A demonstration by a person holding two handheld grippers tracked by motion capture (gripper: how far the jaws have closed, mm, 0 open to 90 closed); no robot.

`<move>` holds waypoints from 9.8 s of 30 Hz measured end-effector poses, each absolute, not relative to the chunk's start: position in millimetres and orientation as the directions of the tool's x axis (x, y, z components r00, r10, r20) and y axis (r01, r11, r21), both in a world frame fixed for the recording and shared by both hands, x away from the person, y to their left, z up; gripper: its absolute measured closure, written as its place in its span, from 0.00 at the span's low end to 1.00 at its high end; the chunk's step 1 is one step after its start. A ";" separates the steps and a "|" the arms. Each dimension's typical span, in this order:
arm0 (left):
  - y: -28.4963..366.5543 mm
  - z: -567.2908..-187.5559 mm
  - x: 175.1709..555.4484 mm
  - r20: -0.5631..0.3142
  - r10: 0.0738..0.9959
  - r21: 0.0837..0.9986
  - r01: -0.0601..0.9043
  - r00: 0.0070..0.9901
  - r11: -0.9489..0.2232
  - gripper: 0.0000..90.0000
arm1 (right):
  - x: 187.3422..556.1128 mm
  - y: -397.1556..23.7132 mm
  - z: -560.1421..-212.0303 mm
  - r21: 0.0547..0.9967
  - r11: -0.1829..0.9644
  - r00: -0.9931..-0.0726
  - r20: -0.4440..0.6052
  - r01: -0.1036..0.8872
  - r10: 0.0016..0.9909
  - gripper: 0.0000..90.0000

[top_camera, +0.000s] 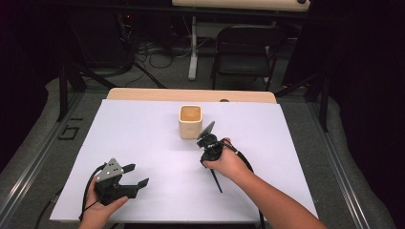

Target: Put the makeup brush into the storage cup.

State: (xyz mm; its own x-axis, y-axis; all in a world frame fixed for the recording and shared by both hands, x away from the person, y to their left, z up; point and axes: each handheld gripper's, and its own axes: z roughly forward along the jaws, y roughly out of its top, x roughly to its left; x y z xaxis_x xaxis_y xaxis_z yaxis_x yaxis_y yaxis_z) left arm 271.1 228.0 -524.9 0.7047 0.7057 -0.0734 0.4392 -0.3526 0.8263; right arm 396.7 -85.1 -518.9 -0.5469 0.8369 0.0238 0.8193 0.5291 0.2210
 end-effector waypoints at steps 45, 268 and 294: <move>227.9 -525.1 271.2 -0.074 0.706 0.823 0.443 0.704 -0.355 0.28 | 398.5 -85.5 -528.6 0.204 0.496 -0.513 0.032 0.844 0.858 0.89; 95.3 -512.8 305.9 -0.433 0.501 0.797 0.578 0.749 -0.176 0.89 | 294.1 -113.8 -486.2 0.947 0.137 -0.762 0.142 0.290 0.631 0.93; 96.5 -511.1 304.5 -0.418 0.506 0.802 0.569 0.754 -0.185 0.93 | 293.5 -113.9 -485.6 0.949 0.130 -0.763 0.144 0.287 0.631 0.92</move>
